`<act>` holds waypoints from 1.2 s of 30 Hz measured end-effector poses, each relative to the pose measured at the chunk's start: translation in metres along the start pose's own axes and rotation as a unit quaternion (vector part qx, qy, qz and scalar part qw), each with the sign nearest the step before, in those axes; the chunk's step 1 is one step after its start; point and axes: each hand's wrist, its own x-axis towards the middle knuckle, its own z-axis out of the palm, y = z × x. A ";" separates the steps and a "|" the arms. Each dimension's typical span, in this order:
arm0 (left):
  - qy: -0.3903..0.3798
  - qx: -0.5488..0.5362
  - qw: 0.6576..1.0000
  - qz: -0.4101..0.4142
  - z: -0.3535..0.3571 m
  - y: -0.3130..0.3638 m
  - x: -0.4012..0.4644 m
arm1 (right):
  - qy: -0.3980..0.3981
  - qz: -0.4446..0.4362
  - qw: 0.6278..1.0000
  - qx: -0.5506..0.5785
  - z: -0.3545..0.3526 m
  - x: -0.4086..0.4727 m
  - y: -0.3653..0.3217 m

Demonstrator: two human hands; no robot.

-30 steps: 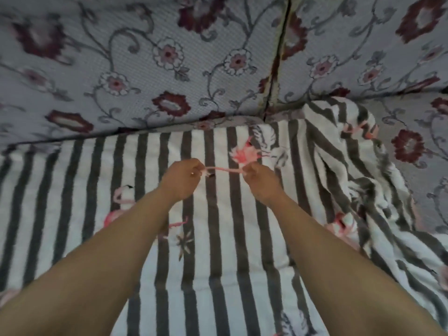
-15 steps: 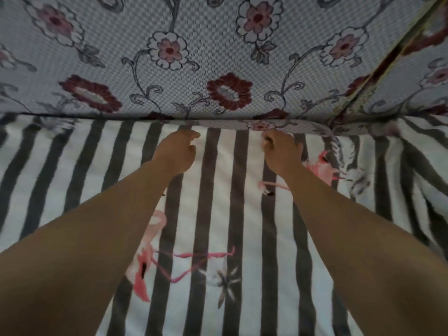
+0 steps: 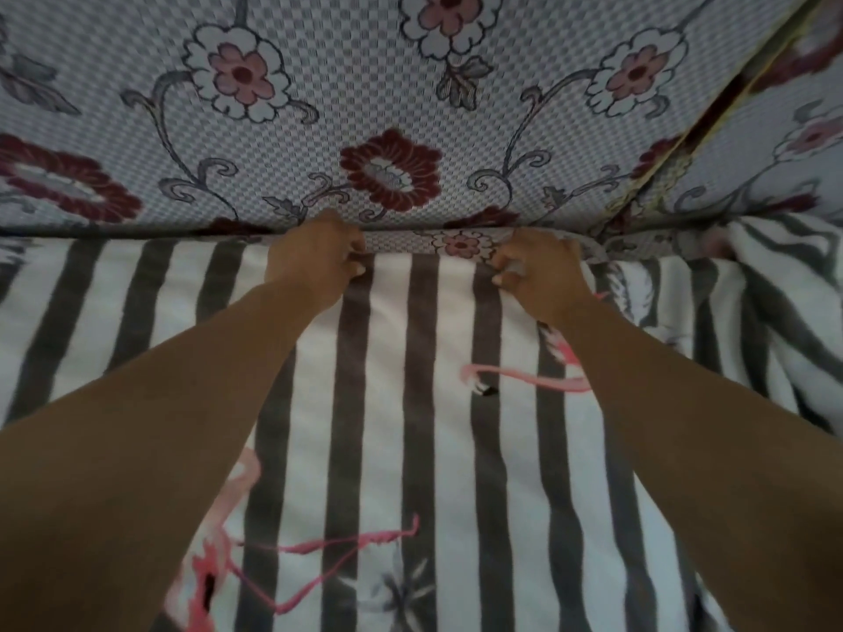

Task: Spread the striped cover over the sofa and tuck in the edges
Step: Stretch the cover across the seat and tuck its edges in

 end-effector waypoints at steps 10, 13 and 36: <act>-0.026 -0.006 0.998 -0.052 -0.010 0.005 0.003 | 0.104 0.065 0.992 0.014 -0.011 0.012 -0.008; 0.038 -0.051 0.995 -0.076 -0.023 0.017 0.017 | 0.133 0.104 0.986 0.020 -0.020 0.025 -0.008; -0.011 -0.036 0.999 0.000 0.011 -0.016 0.009 | 0.090 -0.038 0.994 -0.049 0.022 0.024 -0.084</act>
